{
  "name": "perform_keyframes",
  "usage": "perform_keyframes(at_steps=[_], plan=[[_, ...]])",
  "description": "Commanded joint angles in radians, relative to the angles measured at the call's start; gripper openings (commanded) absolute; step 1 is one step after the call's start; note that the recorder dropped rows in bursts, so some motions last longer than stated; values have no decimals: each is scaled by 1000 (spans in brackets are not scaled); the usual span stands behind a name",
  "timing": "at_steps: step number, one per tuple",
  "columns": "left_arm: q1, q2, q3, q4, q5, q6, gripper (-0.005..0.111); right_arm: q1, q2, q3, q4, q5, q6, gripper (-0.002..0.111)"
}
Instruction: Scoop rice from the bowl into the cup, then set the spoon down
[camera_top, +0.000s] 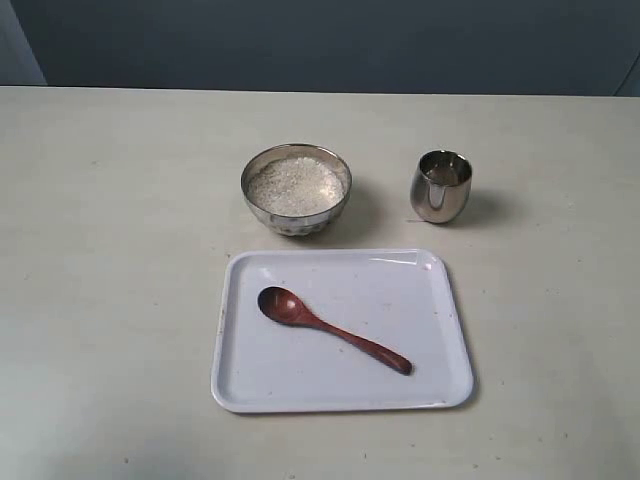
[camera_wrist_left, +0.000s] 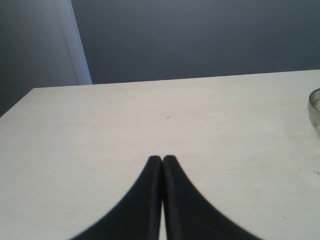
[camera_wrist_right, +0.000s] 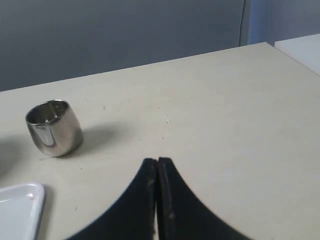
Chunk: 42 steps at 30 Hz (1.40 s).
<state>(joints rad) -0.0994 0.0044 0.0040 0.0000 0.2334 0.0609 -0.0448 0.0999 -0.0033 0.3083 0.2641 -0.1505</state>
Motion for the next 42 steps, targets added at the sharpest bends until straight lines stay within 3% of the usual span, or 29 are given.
perform_keyframes(at_steps=[1,42], plan=[[-3,-4,-4,0,-1,-7,1,-12,-4,3,-161,20,206,0],[-3,-4,-4,0,-1,-7,1,-34,-4,3,-157,45,151,0]])
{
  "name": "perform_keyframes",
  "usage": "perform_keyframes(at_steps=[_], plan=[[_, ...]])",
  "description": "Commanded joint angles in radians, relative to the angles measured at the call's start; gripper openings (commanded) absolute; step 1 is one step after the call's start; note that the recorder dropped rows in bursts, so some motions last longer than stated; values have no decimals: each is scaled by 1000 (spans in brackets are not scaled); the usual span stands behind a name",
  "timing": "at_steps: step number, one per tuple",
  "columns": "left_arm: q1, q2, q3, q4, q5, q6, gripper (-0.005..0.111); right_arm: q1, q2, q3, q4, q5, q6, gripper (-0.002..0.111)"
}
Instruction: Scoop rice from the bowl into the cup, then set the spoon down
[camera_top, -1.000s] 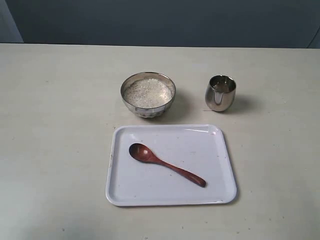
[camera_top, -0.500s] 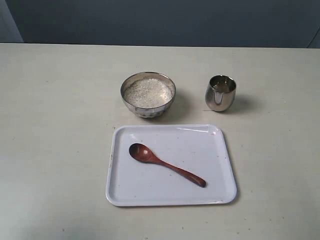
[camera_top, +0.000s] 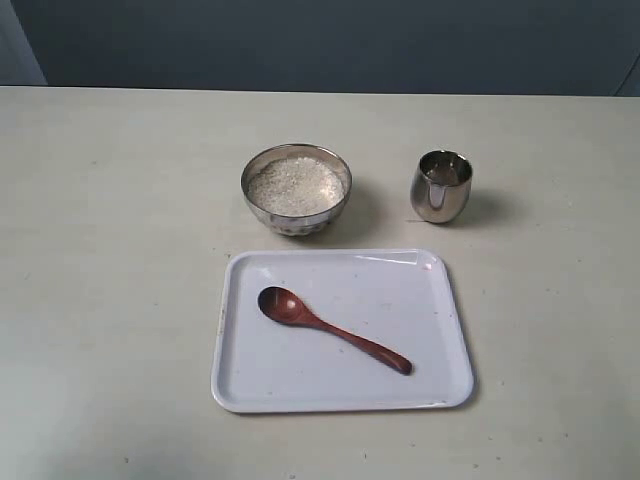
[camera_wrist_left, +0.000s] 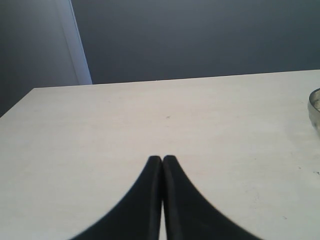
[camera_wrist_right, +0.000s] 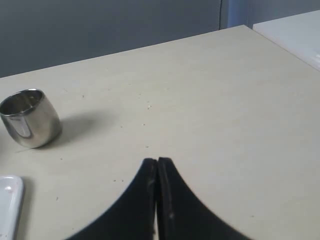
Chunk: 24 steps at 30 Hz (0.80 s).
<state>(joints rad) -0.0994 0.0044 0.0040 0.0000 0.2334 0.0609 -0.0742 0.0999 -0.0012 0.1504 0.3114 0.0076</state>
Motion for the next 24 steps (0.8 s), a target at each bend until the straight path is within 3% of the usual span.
perform_keyframes(at_steps=[1,24], plan=[[-3,-4,-4,0,-1,-7,1,-5,-4,1,1,-2,-8,0],[-3,-4,-4,0,-1,-7,1,-5,-4,1,15,-2,-8,0]])
